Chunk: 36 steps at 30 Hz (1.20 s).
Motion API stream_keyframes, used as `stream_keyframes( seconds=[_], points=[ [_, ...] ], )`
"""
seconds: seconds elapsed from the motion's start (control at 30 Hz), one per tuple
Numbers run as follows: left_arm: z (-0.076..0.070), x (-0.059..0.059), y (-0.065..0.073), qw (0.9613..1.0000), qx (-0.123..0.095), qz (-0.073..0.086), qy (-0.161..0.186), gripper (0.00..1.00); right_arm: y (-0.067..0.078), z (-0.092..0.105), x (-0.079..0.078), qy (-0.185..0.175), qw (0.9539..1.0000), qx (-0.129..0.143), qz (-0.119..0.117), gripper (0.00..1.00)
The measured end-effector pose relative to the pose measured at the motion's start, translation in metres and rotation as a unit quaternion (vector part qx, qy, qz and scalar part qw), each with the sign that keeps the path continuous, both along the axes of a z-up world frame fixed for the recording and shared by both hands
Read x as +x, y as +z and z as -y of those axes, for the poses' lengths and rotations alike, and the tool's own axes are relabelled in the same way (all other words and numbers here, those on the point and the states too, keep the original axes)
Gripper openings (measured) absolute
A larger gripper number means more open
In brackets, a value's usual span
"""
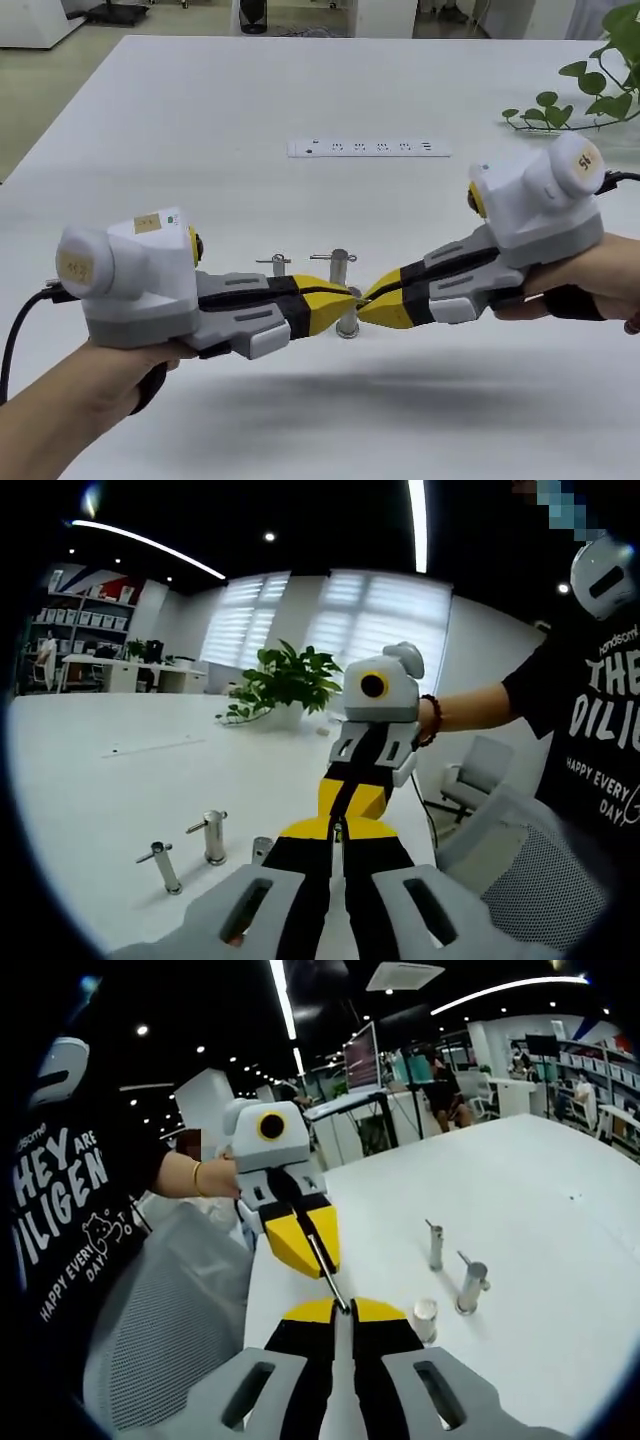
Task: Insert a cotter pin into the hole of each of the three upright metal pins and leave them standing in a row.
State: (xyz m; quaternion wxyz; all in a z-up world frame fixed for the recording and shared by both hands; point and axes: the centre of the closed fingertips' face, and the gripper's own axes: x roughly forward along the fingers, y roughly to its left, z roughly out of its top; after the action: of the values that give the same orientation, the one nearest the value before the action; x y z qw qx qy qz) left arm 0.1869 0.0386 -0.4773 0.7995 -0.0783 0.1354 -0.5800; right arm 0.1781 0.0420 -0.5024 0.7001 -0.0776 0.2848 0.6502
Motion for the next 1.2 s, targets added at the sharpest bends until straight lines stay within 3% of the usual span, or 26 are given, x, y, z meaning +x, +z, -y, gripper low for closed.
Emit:
stream_keyframes(
  seconds=[0.23, 0.47, 0.67, 0.9, 1.0, 1.2],
  points=[
    [0.001, -0.002, 0.003, 0.9998, -0.017, -0.008, -0.004, 0.0, 0.001, -0.001, -0.005, 0.01, 0.9999, -0.001, -0.007, 0.0],
    [0.002, -0.003, 0.0, 0.9997, -0.015, -0.018, -0.005, 0.0, -0.001, 0.002, -0.006, 0.032, 0.9989, -0.021, 0.028, 0.0],
    [0.003, 0.0, -0.006, 0.9999, 0.0, -0.013, 0.004, 0.01, -0.005, 0.005, -0.004, 0.051, 0.9951, -0.052, 0.067, 0.0],
    [0.0, 0.004, -0.021, 0.9988, 0.044, 0.005, 0.02, 0.05, -0.011, 0.011, 0.002, 0.059, 0.9892, -0.084, 0.105, 0.0],
    [-0.002, 0.007, -0.025, 0.9981, 0.053, 0.013, 0.028, 0.12, -0.015, 0.015, 0.007, 0.06, 0.9865, -0.099, 0.116, 0.0],
    [-0.001, 0.016, -0.032, 0.9935, 0.086, 0.046, 0.06, 0.24, -0.023, 0.029, 0.02, 0.055, 0.9794, -0.134, 0.14, 0.0]
  ],
)
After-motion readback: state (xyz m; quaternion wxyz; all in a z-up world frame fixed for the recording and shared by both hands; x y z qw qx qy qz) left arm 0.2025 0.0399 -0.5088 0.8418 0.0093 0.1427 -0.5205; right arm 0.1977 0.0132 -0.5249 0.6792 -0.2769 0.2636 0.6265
